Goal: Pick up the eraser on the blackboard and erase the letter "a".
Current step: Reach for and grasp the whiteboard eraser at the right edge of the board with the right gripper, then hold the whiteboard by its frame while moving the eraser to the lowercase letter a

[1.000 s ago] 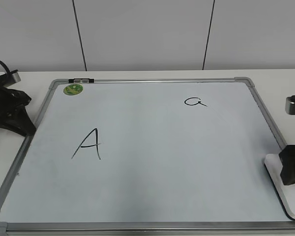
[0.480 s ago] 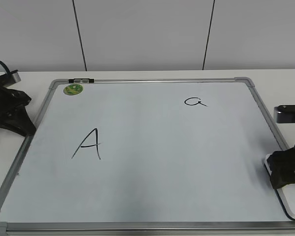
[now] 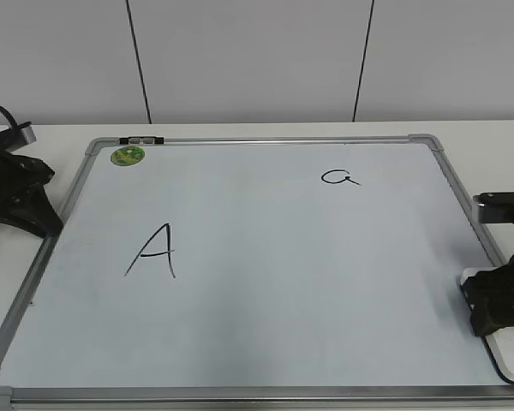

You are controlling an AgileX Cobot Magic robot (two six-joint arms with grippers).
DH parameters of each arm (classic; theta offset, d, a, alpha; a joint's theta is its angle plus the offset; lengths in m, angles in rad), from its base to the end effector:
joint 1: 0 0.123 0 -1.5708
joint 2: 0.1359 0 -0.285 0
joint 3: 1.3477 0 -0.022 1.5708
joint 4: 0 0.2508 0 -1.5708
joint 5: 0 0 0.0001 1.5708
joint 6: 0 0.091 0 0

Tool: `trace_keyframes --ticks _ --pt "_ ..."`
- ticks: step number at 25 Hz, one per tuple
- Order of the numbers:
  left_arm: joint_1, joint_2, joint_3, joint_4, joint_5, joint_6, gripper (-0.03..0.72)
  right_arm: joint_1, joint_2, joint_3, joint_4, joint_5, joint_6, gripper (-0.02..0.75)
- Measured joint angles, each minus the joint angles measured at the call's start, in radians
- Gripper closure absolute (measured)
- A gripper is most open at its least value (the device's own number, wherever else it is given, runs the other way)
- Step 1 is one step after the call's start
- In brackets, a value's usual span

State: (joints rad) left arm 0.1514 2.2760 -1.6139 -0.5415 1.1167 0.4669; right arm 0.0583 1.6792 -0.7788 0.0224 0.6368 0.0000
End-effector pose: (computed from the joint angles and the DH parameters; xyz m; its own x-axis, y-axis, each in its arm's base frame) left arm 0.4316 0.0232 0.1146 -0.9986 0.0336 -0.0401 0.0484 0.8844 -0.4642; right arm 0.2676 0.0168 0.1421 -0.9919 -0.0399 -0.1204 -0.0420 0.9990 0.0154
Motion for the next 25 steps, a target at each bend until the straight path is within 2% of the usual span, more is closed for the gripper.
trace_keyframes --ticks 6,12,19,25 --pt "0.0 0.0 0.0 0.0 0.0 0.0 0.583 0.0 -0.009 0.0 0.0 0.011 0.0 0.222" --pt "0.0 0.0 0.0 0.001 0.0 0.0 0.583 0.0 -0.087 -0.05 0.0 0.126 0.0 0.222" --pt "0.0 0.0 0.0 0.002 0.0 0.0 0.583 0.0 -0.125 -0.195 0.0 0.254 -0.008 0.216" --pt "0.0 0.0 0.0 0.002 0.0 0.0 0.582 0.0 -0.12 -0.336 0.0 0.285 -0.021 0.215"
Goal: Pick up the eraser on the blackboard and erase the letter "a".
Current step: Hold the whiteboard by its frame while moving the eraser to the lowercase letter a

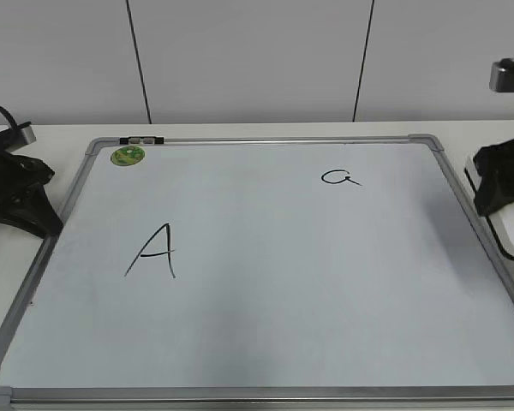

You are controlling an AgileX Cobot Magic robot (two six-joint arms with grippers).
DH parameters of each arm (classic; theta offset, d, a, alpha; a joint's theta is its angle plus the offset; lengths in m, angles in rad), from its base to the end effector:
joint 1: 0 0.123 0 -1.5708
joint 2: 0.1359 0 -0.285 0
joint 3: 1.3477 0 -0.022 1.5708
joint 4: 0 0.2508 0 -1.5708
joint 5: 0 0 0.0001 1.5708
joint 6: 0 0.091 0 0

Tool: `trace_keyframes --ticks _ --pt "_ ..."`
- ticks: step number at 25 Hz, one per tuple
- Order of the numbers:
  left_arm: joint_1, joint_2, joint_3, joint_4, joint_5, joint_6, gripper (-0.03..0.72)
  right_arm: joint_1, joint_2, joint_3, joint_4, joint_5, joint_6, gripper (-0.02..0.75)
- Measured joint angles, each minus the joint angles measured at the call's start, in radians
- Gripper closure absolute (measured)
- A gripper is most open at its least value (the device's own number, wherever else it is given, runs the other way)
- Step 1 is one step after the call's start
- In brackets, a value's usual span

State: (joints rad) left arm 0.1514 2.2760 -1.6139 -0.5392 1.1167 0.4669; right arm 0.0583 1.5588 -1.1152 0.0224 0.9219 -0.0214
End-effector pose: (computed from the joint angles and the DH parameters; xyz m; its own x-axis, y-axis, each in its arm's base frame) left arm 0.4315 0.0233 0.1145 -0.9986 0.0349 -0.0397 0.0494 0.8852 -0.4626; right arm 0.3035 0.0193 0.2518 -0.9553 -0.0636 -0.2886 -0.0709 0.9974 0.0148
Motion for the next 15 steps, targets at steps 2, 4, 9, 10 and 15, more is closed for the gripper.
trace_keyframes --ticks 2,4,9,10,15 --pt "0.0 0.0 0.0 0.0 0.0 0.0 0.582 0.0 0.021 -0.046 0.013 0.01 -0.014 0.215" --pt "0.0 0.0 0.0 0.0 0.0 0.0 0.582 0.002 0.057 -0.097 0.038 0.022 -0.036 0.215" --pt "0.0 0.0 0.0 0.0 0.0 0.0 0.583 0.061 0.194 -0.26 0.054 0.06 -0.069 0.215" --pt "0.0 0.0 0.0 0.0 0.0 0.0 0.583 0.077 0.233 -0.306 0.054 0.07 -0.072 0.215" --pt "0.0 0.0 0.0 0.0 0.0 0.0 0.582 0.114 0.45 -0.556 0.059 0.157 -0.087 0.215"
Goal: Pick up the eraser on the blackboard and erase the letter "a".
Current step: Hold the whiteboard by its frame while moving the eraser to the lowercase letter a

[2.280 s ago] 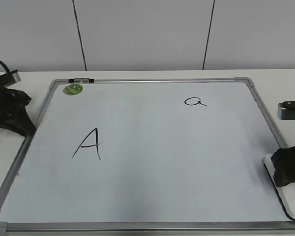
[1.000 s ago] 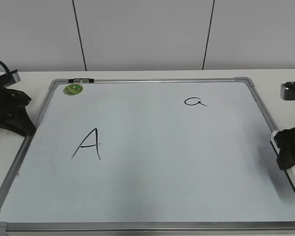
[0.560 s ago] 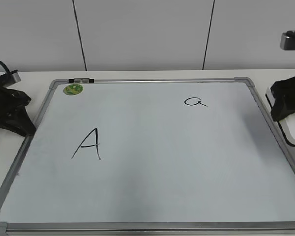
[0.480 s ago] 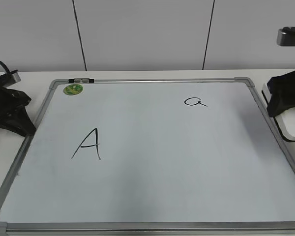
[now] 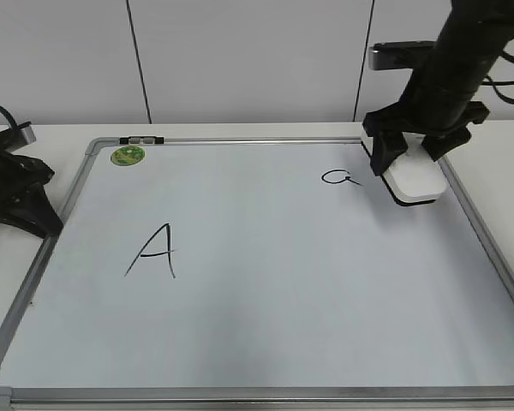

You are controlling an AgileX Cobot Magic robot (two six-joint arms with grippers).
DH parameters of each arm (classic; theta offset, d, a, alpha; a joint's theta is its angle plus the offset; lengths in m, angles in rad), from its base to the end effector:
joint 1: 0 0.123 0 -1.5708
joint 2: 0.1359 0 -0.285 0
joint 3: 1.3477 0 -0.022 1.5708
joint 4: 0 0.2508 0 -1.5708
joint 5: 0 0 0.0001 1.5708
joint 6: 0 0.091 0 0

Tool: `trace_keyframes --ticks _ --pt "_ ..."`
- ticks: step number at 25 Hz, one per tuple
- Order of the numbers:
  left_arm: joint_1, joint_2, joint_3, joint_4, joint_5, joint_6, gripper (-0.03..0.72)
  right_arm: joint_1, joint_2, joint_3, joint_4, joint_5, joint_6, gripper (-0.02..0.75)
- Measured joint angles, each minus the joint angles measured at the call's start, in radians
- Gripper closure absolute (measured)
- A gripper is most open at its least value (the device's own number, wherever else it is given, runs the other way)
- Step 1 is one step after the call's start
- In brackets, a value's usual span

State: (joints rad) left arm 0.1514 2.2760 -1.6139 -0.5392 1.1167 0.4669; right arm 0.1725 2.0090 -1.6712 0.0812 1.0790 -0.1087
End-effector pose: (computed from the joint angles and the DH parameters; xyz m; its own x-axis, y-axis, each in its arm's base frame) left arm 0.4315 0.0233 0.1145 -0.9986 0.0349 -0.0397 0.0494 0.8852 -0.4626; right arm 0.4175 0.0793 0.2333 -0.9407 -0.2350 -0.2445 -0.2548 0.9656 0.0524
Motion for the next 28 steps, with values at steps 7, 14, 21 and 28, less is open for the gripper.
trace_keyframes --ticks 7,14,21,28 --pt "0.0 0.0 0.0 0.0 0.002 0.0 0.582 0.002 0.265 -0.34 0.0 0.124 -0.02 0.215" --pt "0.0 0.0 -0.002 0.0 0.004 0.0 0.582 0.002 0.422 -0.527 -0.004 0.141 -0.03 0.214" --pt "0.0 0.0 -0.002 0.002 0.004 0.0 0.58 0.002 0.483 -0.566 -0.031 0.145 -0.03 0.215" --pt "0.0 0.0 -0.002 0.004 0.004 0.0 0.58 0.002 0.488 -0.57 -0.034 0.138 -0.03 0.215"
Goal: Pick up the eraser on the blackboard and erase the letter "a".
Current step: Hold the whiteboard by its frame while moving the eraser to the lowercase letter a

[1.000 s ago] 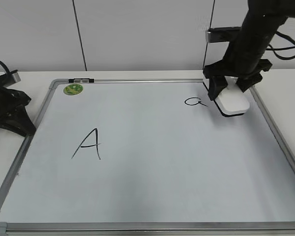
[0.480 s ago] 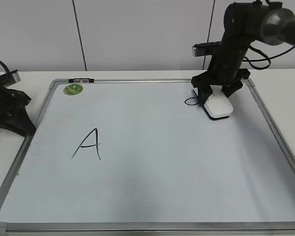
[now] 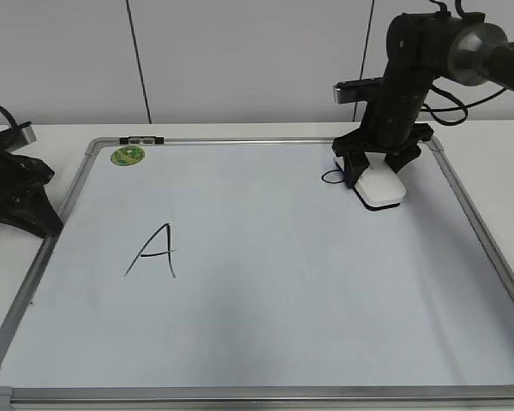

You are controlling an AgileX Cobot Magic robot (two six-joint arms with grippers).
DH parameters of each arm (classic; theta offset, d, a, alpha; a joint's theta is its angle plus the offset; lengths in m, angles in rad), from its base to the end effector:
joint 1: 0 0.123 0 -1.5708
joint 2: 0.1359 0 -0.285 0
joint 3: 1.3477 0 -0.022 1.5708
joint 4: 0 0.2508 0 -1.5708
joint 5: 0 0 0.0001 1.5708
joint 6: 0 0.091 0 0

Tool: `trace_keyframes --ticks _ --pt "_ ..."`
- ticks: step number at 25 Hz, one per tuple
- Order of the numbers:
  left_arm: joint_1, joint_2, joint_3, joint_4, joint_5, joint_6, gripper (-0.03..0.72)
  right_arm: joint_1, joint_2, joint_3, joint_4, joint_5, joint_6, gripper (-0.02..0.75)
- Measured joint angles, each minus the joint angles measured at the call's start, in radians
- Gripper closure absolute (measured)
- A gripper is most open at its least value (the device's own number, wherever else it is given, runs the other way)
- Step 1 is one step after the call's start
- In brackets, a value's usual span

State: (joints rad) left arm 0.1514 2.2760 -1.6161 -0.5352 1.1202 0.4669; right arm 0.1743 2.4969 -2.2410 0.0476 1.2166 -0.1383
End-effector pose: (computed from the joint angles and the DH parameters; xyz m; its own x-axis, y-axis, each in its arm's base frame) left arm 0.4315 0.0236 0.1149 -0.9985 0.0387 -0.0385 0.0521 0.8861 -0.4606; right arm 0.5080 0.0936 0.1520 -0.9387 -0.2885 -0.1888 -0.2976 0.9545 0.0211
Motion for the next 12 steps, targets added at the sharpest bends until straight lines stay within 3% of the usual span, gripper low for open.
trace_keyframes --ticks 12 --pt "0.0 0.0 0.0 0.0 0.0 0.0 0.58 0.004 0.005 -0.001 -0.023 -0.034 0.0 0.214"
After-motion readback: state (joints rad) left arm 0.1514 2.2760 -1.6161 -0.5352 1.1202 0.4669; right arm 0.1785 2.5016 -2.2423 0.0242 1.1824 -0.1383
